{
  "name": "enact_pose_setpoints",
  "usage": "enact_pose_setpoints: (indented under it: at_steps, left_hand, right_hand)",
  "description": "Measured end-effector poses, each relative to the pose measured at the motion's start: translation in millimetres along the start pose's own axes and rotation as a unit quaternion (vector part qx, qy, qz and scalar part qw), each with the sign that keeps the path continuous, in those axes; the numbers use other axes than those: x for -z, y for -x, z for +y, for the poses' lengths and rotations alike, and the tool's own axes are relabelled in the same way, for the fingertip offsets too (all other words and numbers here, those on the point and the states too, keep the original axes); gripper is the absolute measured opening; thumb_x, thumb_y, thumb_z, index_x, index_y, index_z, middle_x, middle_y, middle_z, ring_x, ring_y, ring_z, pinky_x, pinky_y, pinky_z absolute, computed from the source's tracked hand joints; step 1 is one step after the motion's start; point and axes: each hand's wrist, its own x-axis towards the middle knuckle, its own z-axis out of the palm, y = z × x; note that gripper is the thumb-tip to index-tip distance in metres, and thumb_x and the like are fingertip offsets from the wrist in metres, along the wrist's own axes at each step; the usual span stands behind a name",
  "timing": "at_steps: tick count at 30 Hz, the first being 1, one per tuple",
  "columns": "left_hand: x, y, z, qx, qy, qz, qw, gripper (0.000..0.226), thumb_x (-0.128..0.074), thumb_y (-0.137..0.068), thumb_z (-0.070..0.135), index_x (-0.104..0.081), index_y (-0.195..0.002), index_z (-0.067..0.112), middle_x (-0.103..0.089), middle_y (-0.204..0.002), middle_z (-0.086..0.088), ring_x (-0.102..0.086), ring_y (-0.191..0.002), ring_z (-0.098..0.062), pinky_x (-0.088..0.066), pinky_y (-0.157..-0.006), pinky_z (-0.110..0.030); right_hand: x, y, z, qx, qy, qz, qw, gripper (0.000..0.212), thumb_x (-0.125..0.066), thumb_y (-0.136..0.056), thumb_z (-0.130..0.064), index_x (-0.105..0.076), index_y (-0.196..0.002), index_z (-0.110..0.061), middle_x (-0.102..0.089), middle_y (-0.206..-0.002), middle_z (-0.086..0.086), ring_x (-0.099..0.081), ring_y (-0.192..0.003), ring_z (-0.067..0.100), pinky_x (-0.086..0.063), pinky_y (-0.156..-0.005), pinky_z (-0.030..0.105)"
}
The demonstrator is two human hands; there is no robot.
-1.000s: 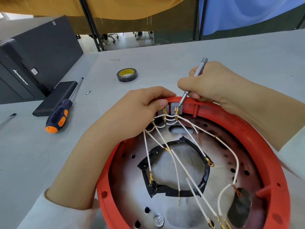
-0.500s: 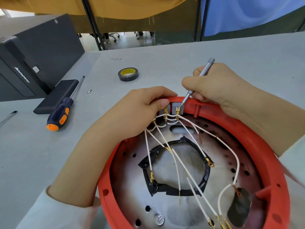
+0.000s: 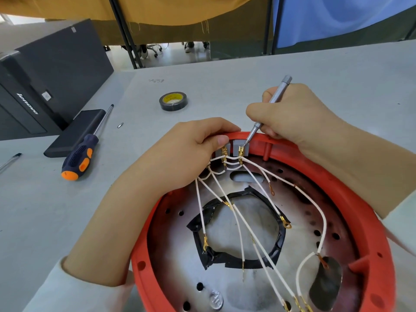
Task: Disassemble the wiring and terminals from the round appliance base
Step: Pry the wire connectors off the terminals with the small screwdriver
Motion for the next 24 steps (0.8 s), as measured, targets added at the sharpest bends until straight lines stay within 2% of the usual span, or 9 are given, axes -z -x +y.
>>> enact_pose_setpoints:
  at_steps: [2, 4, 8, 11, 13, 15, 18, 21, 24]
  left_hand:
    - [-0.1, 0.2, -0.5, -0.002, 0.0, 0.001, 1.0, 0.027, -0.046, -0.098, 0.023, -0.061, -0.111, 0.041, -0.066, -0.101, 0.023, -0.056, -0.094, 0.009, -0.04, -0.08, -0.005]
    - [0.3, 1.0, -0.1, -0.004, 0.001, 0.002, 1.0, 0.026, -0.047, -0.098, 0.023, -0.061, -0.112, 0.039, -0.065, -0.1, 0.025, -0.055, -0.094, 0.012, -0.038, -0.078, -0.001]
    - [1.6, 2.2, 2.2, -0.01, 0.0, 0.004, 1.0, 0.026, -0.047, -0.097, 0.023, -0.061, -0.108, 0.042, -0.064, -0.095, 0.027, -0.054, -0.091, 0.013, -0.036, -0.074, 0.001]
    - [0.8, 2.2, 3.0, -0.006, -0.012, 0.004, 1.0, 0.026, -0.047, -0.097, 0.022, -0.062, -0.111, 0.038, -0.063, -0.092, 0.026, -0.054, -0.088, 0.013, -0.036, -0.073, -0.001]
    - [0.8, 2.5, 3.3, 0.001, -0.014, 0.006, 1.0, 0.026, -0.047, -0.097, 0.023, -0.061, -0.114, 0.037, -0.061, -0.091, 0.029, -0.052, -0.085, 0.018, -0.034, -0.071, 0.002]
    - [1.4, 3.1, 3.6, 0.003, -0.008, 0.007, 1.0, 0.027, -0.047, -0.098, 0.023, -0.061, -0.116, 0.036, -0.06, -0.095, 0.03, -0.05, -0.09, 0.02, -0.033, -0.073, 0.004]
    - [1.9, 3.5, 4.2, 0.001, -0.008, 0.007, 1.0, 0.026, -0.047, -0.098, 0.023, -0.061, -0.114, 0.037, -0.062, -0.097, 0.028, -0.051, -0.094, 0.017, -0.033, -0.075, 0.003]
    - [1.3, 2.9, 4.0, 0.001, -0.012, 0.009, 1.0, 0.026, -0.047, -0.097, 0.023, -0.062, -0.114, 0.037, -0.063, -0.096, 0.027, -0.052, -0.092, 0.016, -0.035, -0.075, 0.002]
    - [1.1, 2.8, 3.3, 0.0, -0.016, 0.012, 1.0, 0.026, -0.048, -0.097, 0.024, -0.061, -0.113, 0.039, -0.061, -0.094, 0.03, -0.051, -0.088, 0.02, -0.033, -0.073, 0.004]
  right_hand:
    - [1.4, 2.0, 0.1, 0.037, -0.04, 0.031, 0.998, 0.034, -0.063, -0.08, -0.01, -0.04, -0.056, -0.014, -0.036, -0.031, -0.008, -0.031, -0.028, 0.005, -0.026, -0.032, 0.012]
    - [4.9, 6.9, -4.1, 0.04, -0.097, 0.024, 0.994, 0.031, -0.069, -0.084, -0.017, -0.046, -0.064, -0.016, -0.04, -0.034, -0.01, -0.034, -0.029, 0.004, -0.027, -0.032, 0.012]
    - [17.9, 23.4, -7.6, 0.03, -0.152, -0.099, 0.983, 0.024, -0.074, -0.079, -0.024, -0.054, -0.069, -0.014, -0.054, -0.049, 0.0, -0.037, -0.032, 0.008, -0.024, -0.032, 0.011]
    - [34.8, 34.3, -6.7, -0.022, -0.166, -0.2, 0.965, 0.027, -0.07, -0.071, -0.033, -0.064, -0.083, -0.01, -0.071, -0.072, 0.008, -0.05, -0.042, 0.012, -0.028, -0.031, 0.013]
    - [47.4, 37.8, -6.1, -0.043, -0.149, -0.217, 0.964, 0.023, -0.068, -0.076, -0.026, -0.065, -0.091, -0.008, -0.073, -0.082, 0.01, -0.054, -0.049, 0.012, -0.033, -0.033, 0.014]
    - [54.9, 39.9, -5.6, -0.04, -0.096, -0.21, 0.972, 0.009, -0.065, -0.084, -0.009, -0.063, -0.093, -0.008, -0.074, -0.084, 0.01, -0.053, -0.048, 0.01, -0.035, -0.035, 0.015]
    - [50.8, 43.0, -3.7, 0.003, 0.042, -0.173, 0.984, 0.017, -0.058, -0.09, -0.005, -0.062, -0.095, -0.021, -0.074, -0.076, -0.004, -0.051, -0.044, 0.007, -0.038, -0.039, 0.015]
    - [35.0, 50.6, 0.2, 0.092, 0.152, -0.092, 0.98, 0.013, -0.057, -0.085, -0.024, -0.065, -0.086, -0.033, -0.068, -0.071, -0.017, -0.06, -0.059, 0.0, -0.048, -0.056, 0.02]
    - [22.5, 59.9, 7.9, 0.135, 0.276, 0.007, 0.951, 0.011, -0.058, -0.078, -0.047, -0.061, -0.085, -0.039, -0.064, -0.074, -0.018, -0.056, -0.073, 0.003, -0.042, -0.062, 0.023]
